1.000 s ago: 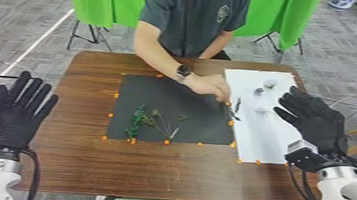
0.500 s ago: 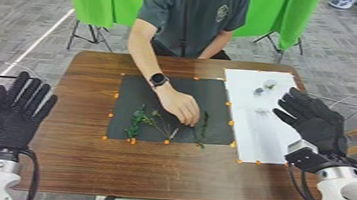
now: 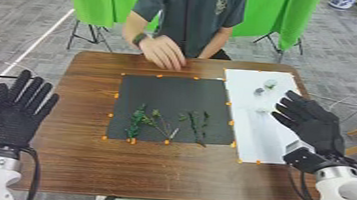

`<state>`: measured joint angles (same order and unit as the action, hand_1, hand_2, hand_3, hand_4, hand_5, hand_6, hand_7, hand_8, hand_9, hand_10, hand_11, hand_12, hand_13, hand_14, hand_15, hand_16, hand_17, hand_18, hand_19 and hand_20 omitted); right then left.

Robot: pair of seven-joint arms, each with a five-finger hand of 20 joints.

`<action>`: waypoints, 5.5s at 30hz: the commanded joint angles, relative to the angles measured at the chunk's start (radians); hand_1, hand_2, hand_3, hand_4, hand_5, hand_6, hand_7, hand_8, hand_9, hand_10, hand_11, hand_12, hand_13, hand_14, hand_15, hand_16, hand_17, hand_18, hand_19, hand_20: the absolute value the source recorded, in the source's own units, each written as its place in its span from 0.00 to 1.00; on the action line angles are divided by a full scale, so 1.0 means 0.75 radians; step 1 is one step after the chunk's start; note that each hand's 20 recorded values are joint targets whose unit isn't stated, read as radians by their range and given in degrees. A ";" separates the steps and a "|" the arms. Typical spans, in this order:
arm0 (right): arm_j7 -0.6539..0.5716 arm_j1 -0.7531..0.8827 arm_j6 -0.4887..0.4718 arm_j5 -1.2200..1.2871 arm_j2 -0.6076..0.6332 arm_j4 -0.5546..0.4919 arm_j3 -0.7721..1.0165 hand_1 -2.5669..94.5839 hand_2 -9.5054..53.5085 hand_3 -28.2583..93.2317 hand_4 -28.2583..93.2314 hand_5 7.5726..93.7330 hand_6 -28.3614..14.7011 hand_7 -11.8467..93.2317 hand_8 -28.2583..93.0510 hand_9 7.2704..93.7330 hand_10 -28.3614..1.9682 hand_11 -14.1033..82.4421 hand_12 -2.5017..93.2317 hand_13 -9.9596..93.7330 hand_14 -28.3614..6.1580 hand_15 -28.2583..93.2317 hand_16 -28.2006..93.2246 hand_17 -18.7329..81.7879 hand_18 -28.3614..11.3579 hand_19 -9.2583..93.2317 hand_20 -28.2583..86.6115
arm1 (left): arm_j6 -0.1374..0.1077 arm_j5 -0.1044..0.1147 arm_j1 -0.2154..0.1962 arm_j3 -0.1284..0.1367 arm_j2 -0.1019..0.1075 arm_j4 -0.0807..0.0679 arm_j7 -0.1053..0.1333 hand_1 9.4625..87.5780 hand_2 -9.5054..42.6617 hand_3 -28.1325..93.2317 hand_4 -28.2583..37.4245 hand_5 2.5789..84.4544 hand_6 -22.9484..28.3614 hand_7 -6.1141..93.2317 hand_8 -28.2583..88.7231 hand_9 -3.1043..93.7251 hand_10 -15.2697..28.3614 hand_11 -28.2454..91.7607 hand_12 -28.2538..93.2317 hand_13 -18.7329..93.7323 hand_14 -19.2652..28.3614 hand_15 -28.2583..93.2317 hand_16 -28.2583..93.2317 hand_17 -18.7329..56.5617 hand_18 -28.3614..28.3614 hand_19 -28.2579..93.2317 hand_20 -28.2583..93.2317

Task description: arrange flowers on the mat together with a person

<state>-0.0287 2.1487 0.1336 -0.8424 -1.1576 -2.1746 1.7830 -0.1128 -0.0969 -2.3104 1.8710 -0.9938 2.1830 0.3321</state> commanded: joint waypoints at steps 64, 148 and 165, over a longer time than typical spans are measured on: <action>-0.302 -0.737 -0.454 -2.609 0.180 0.614 -0.579 0.57 0.00 0.74 0.00 0.55 0.67 0.34 0.09 0.58 0.63 0.34 0.19 0.42 0.47 0.43 0.32 0.23 0.26 0.55 0.24 | -0.031 -0.069 -0.012 -0.011 -0.002 0.009 -0.085 0.26 0.45 0.83 0.03 0.46 0.55 0.11 0.18 0.39 0.62 0.31 0.30 0.39 0.63 0.31 0.21 0.20 0.71 0.40 0.33; 0.078 -0.940 -0.363 -2.780 -0.760 0.876 -1.185 0.59 0.00 0.80 0.00 0.68 0.70 0.45 0.17 0.86 0.74 0.25 0.41 0.64 0.59 0.50 0.38 0.27 0.25 0.61 0.22 | -0.204 -0.008 0.027 -0.141 0.092 -0.017 -0.046 0.22 0.47 0.82 0.00 0.47 0.57 0.11 0.18 0.39 0.63 0.32 0.30 0.39 0.63 0.32 0.21 0.20 0.69 0.39 0.33; -0.078 -0.960 -0.379 -2.799 -0.744 0.912 -1.191 0.48 0.00 0.91 0.00 0.59 0.60 0.33 0.10 0.64 0.48 0.33 0.17 0.56 0.45 0.52 0.31 0.26 0.22 0.67 0.17 | -0.267 0.061 0.038 -0.163 0.085 -0.010 0.022 0.20 0.49 0.82 0.00 0.49 0.58 0.12 0.17 0.41 0.65 0.33 0.29 0.40 0.64 0.33 0.20 0.20 0.70 0.41 0.33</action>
<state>-0.0508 1.4390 -0.1574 -2.9326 -1.7232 -1.4853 0.9079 -0.3340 -0.0432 -2.2674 1.7457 -0.9217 2.1752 0.3455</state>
